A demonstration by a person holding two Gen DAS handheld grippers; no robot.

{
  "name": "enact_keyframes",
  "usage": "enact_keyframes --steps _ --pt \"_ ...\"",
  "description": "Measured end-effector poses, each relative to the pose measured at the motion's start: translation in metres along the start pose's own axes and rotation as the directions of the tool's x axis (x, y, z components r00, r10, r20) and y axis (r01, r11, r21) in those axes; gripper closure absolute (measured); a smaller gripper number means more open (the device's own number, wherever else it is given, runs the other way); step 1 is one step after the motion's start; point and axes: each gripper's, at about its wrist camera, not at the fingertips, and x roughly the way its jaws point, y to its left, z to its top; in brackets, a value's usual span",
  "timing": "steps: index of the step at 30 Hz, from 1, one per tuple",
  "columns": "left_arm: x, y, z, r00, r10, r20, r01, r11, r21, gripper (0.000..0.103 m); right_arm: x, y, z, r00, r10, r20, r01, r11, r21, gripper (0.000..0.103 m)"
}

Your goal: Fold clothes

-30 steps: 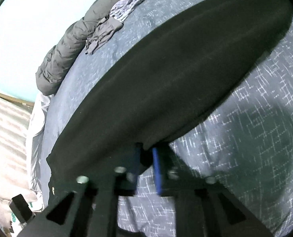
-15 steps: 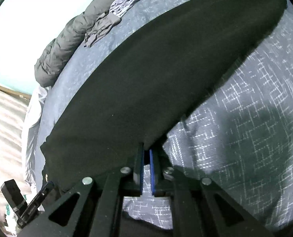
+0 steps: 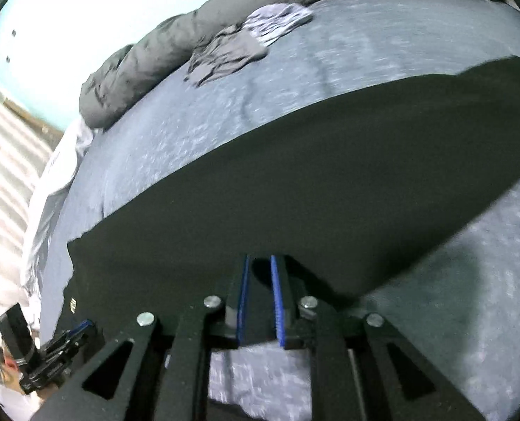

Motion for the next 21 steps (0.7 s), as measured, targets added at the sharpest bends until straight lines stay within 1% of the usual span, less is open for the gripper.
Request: enact_keyframes --steps 1,4,6,9,12,14,15,16,18,19,21 --pt "0.001 0.0 0.0 1.0 0.001 -0.002 -0.001 1.0 0.001 0.077 0.009 0.005 0.0 1.0 -0.014 -0.015 0.013 1.0 -0.024 0.09" --pt "0.003 -0.001 0.0 1.0 0.004 -0.007 -0.003 1.0 0.003 0.077 0.028 0.001 -0.012 0.997 -0.044 -0.058 0.042 0.999 -0.031 0.09" --pt "0.003 -0.001 0.0 1.0 0.005 -0.009 -0.005 1.0 0.004 0.077 0.028 -0.001 -0.015 0.999 -0.035 -0.038 0.034 0.999 -0.031 0.09" --pt "0.002 -0.001 -0.001 1.0 0.006 -0.008 -0.006 1.0 0.003 0.077 0.028 0.0 -0.016 0.998 -0.038 -0.043 0.036 0.998 -0.041 0.09" --pt "-0.001 0.0 -0.002 1.0 0.004 -0.007 -0.004 1.0 -0.002 0.077 0.016 -0.001 -0.01 0.999 -0.021 -0.041 0.021 1.0 -0.017 0.09" --pt "-0.002 0.001 -0.003 1.0 0.003 -0.007 -0.003 1.0 0.0 0.077 0.0 0.002 -0.011 0.999 -0.012 -0.037 0.01 0.998 -0.062 0.085" --pt "-0.003 0.001 -0.003 1.0 0.002 -0.006 -0.002 1.0 0.001 0.077 -0.009 0.003 -0.012 0.999 -0.008 -0.036 0.004 0.996 -0.086 0.078" --pt "-0.004 0.001 -0.003 1.0 0.003 -0.006 -0.003 1.0 0.001 0.077 -0.016 0.004 -0.015 0.999 0.008 -0.05 -0.014 0.993 -0.115 0.071" --pt "-0.005 0.001 -0.003 1.0 0.002 -0.005 -0.002 1.0 0.006 0.077 -0.028 0.005 -0.024 0.995 0.042 -0.09 -0.057 0.984 -0.172 0.065" --pt "-0.006 0.001 -0.003 1.0 0.001 -0.005 -0.001 1.0 0.009 0.077 -0.033 0.004 -0.03 0.992 0.057 -0.114 -0.079 0.977 -0.197 0.064" --pt "-0.007 0.001 -0.003 1.0 0.003 -0.005 -0.003 1.0 0.014 0.077 -0.039 0.004 -0.042 0.987 0.043 -0.157 -0.082 0.965 -0.248 0.064"
